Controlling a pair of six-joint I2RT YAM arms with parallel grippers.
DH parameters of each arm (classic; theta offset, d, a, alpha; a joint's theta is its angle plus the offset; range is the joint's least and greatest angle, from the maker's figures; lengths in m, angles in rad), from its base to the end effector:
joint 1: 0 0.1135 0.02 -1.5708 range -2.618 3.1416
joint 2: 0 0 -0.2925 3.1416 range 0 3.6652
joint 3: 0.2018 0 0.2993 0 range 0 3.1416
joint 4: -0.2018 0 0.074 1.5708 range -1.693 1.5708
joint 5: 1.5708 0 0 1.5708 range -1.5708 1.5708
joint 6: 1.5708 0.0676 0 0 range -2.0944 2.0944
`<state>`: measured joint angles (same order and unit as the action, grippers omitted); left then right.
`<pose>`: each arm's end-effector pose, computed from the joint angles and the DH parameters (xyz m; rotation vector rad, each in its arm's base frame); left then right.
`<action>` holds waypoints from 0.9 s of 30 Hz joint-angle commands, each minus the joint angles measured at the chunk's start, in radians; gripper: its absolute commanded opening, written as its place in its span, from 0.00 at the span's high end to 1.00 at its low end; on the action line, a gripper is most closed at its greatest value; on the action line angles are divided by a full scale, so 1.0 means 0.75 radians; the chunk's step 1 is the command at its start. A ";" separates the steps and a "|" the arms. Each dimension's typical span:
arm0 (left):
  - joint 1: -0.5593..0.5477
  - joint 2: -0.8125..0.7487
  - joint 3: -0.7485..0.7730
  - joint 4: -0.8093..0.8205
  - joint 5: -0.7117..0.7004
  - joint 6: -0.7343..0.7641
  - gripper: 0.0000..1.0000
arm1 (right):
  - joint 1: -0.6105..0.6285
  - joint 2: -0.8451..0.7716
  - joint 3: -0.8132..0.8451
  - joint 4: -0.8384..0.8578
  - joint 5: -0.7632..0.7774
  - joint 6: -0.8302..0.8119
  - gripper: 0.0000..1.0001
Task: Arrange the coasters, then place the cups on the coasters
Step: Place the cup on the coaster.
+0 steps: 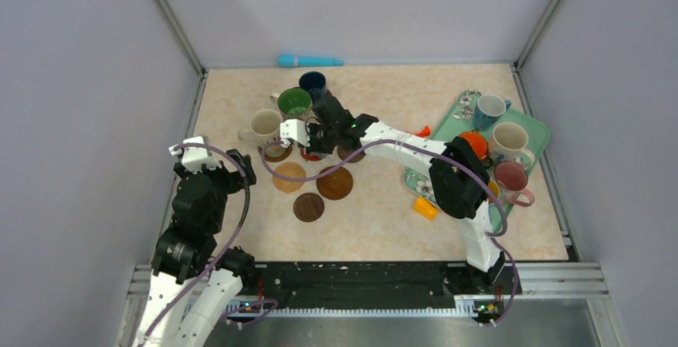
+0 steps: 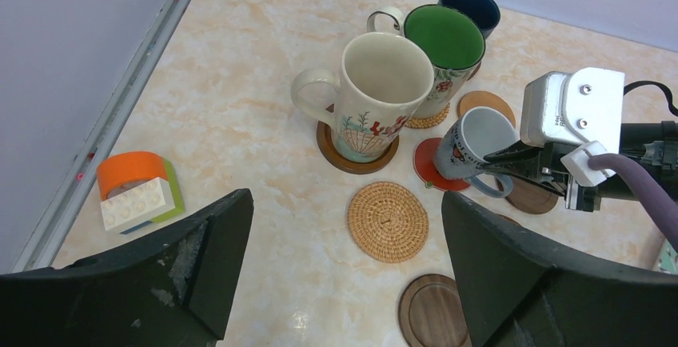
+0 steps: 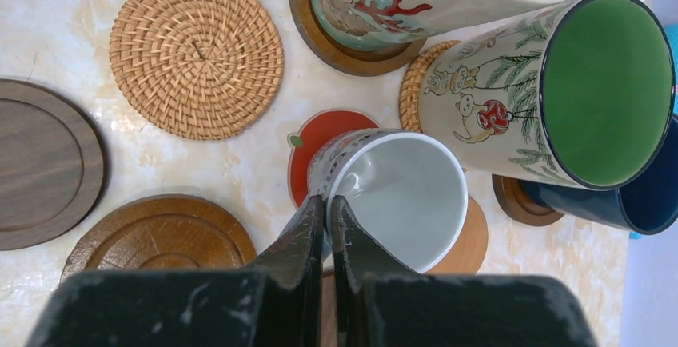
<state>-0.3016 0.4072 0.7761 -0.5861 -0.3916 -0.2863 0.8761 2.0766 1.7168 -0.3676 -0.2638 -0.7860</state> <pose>0.1381 -0.0159 0.3616 -0.2654 1.7519 -0.0751 0.3458 0.4425 0.2297 -1.7819 1.4419 0.3495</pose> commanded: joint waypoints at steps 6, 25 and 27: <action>0.010 -0.015 0.052 0.031 -0.020 -0.011 0.07 | -0.016 0.013 0.073 0.069 -0.005 -0.036 1.00; 0.010 -0.015 0.049 0.031 -0.015 -0.013 0.07 | -0.015 0.022 0.048 0.135 0.006 -0.026 0.90; 0.009 -0.013 0.047 0.034 -0.015 -0.012 0.07 | -0.016 0.013 0.042 0.152 0.016 -0.018 0.82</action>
<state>-0.3008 0.4072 0.7780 -0.5861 -0.3916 -0.2867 0.8711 2.1052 1.7168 -0.3370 -0.2531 -0.7921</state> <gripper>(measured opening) 0.928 0.123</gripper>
